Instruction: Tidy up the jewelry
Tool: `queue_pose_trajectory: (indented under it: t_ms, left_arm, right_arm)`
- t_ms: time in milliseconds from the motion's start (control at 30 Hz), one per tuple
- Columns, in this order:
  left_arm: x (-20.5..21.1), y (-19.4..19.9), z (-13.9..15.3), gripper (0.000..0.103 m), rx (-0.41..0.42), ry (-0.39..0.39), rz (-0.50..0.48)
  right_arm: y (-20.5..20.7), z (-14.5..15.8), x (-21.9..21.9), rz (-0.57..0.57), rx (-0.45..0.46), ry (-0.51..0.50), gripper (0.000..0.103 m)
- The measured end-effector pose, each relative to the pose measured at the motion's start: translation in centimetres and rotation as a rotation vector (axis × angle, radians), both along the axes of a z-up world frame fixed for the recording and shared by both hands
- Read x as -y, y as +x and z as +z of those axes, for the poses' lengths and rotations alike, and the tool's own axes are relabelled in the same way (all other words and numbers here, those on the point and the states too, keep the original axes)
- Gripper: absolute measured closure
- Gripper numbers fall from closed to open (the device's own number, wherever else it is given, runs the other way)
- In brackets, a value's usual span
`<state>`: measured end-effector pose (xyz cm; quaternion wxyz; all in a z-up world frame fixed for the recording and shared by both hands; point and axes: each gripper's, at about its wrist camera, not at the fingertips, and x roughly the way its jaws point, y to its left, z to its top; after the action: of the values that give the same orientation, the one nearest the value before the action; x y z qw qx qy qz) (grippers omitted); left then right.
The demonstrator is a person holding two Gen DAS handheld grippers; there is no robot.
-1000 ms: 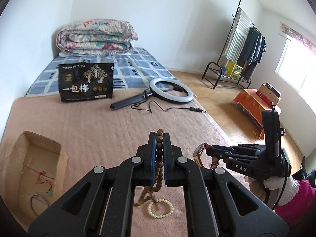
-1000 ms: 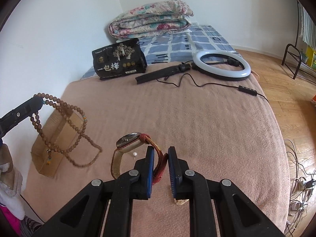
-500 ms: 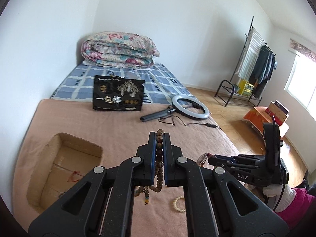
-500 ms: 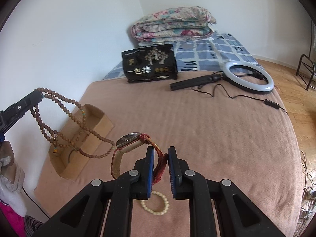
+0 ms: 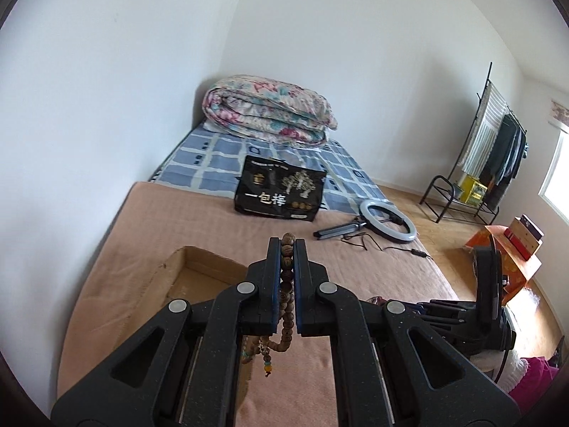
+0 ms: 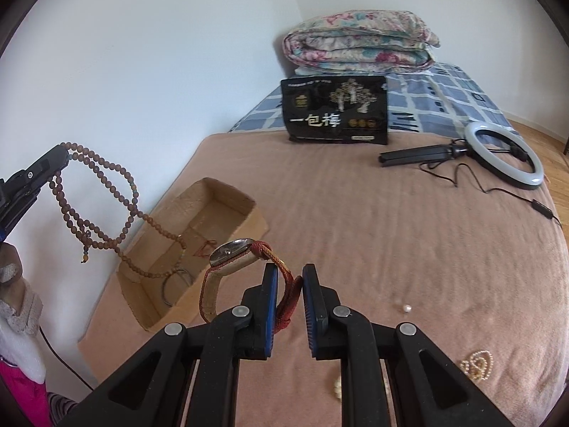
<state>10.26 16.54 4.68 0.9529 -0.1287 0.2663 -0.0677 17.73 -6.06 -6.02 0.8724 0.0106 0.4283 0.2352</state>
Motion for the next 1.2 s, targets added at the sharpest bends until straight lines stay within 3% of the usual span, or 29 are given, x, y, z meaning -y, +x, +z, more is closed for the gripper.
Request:
queue_pose_trajectory:
  t_ms: [533,1200]
  left_arm:
    - [-5.1,2.5,-3.5,0.099,-0.071,0.046,0.087]
    - [-7.1,4.6,-8.5,0.099,-0.186,0.097,0.113]
  right_arm:
    - [3.3,-1.8,-9.8,0.100,-0.009,-0.055,0.091]
    - [7.1,-5.7,-14.1,0.080,-0.060,-0.081,0.091]
